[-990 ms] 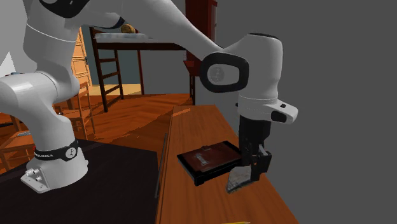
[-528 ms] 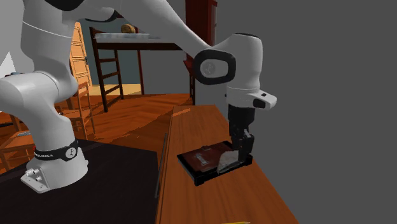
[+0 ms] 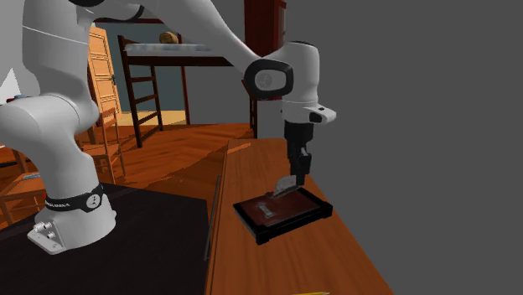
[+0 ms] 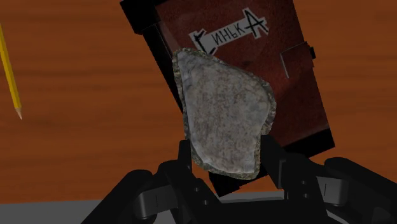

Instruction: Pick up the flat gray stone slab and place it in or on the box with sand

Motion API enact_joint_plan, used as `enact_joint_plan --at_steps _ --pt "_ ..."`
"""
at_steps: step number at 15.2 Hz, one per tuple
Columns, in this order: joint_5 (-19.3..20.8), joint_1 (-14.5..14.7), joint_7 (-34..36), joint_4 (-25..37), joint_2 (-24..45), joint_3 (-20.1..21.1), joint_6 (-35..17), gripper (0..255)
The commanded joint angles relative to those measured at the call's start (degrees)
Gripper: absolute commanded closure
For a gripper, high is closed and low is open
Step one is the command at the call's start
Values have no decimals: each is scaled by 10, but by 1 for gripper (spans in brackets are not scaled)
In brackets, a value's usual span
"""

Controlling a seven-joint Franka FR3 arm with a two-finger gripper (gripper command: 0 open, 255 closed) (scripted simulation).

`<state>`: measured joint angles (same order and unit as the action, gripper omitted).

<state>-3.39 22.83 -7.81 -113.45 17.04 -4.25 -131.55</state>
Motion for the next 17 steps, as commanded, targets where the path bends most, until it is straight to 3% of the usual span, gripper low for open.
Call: enact_joint_plan --at_steps 1,17 --pt "4 18 28 -16 -10 8 -7 255" --pt "-3 24 34 -39 64 16 -103 255"
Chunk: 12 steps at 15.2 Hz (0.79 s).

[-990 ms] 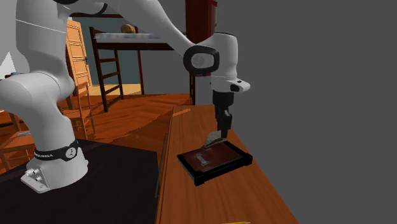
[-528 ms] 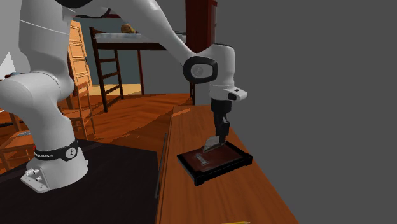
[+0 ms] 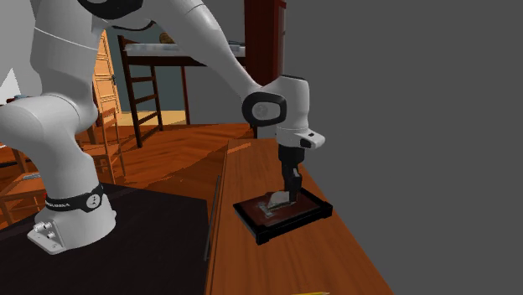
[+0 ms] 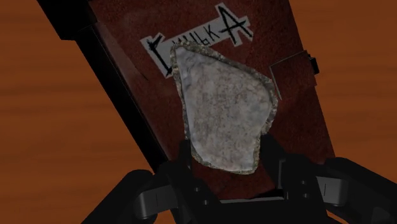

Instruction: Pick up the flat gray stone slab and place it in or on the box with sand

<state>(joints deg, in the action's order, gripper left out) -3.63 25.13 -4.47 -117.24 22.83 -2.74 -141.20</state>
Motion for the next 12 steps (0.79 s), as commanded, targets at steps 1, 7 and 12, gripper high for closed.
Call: enact_joint_plan --at_steps 1,7,12 --pt "-1 1 0 -1 11 1 -13 255" --pt "-2 0 0 -1 15 1 -18 255" --pt "45 -18 -107 354 193 16 487 0"
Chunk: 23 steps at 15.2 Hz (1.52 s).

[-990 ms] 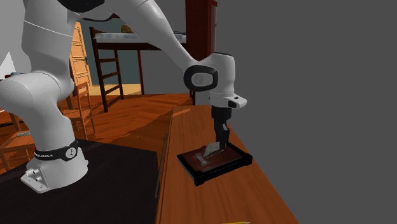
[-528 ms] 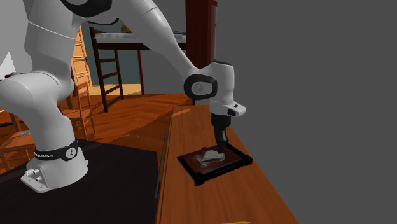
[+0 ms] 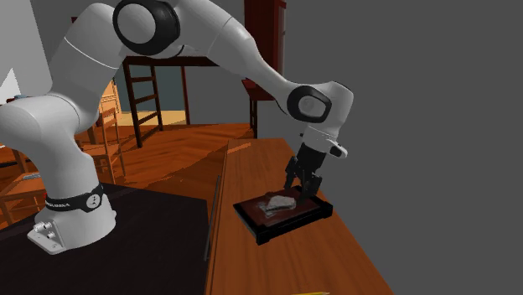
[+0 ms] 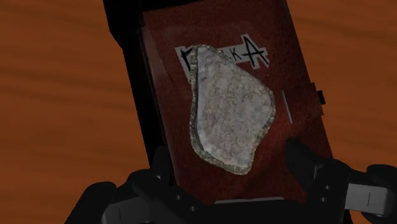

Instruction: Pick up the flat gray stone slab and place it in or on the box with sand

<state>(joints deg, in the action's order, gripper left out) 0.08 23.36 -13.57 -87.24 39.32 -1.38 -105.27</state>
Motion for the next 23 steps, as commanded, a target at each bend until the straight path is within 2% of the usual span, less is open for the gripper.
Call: enact_joint_plan --at_steps 1,7,14,15,23 --pt "7 0 -16 44 26 2 120 0" --pt "8 0 -16 -8 19 1 74 0" --pt "8 0 -16 -8 19 1 74 0" --pt "8 0 -16 -8 19 1 74 255" --pt "8 0 -16 -7 19 1 75 255"
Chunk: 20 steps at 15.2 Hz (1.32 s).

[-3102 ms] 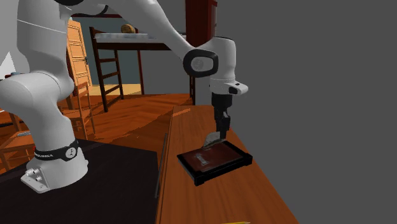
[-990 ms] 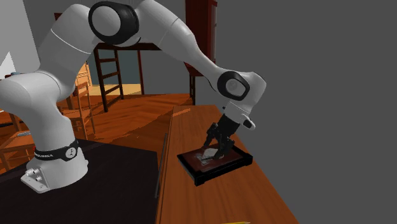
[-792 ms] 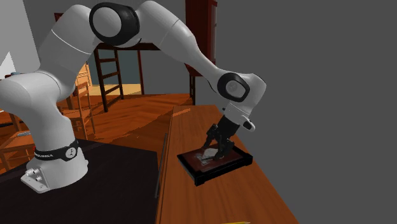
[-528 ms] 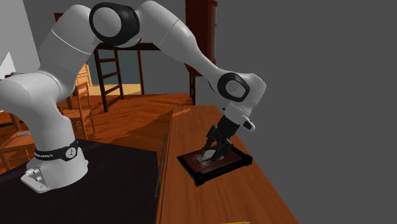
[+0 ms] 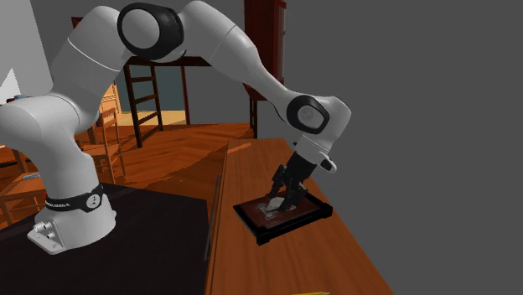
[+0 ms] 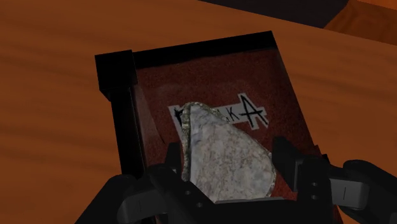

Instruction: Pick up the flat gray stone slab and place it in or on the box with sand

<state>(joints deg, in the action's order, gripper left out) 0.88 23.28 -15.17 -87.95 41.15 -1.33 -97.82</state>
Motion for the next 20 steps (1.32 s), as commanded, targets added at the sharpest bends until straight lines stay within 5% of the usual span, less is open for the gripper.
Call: enact_joint_plan --at_steps 1,15,16,20 --pt "0 1 1 -1 1 1 0 255" --pt "0 1 -1 13 -55 0 69 255" --pt "-2 6 6 47 -53 3 102 255" --pt "-2 6 6 38 -39 3 79 255"
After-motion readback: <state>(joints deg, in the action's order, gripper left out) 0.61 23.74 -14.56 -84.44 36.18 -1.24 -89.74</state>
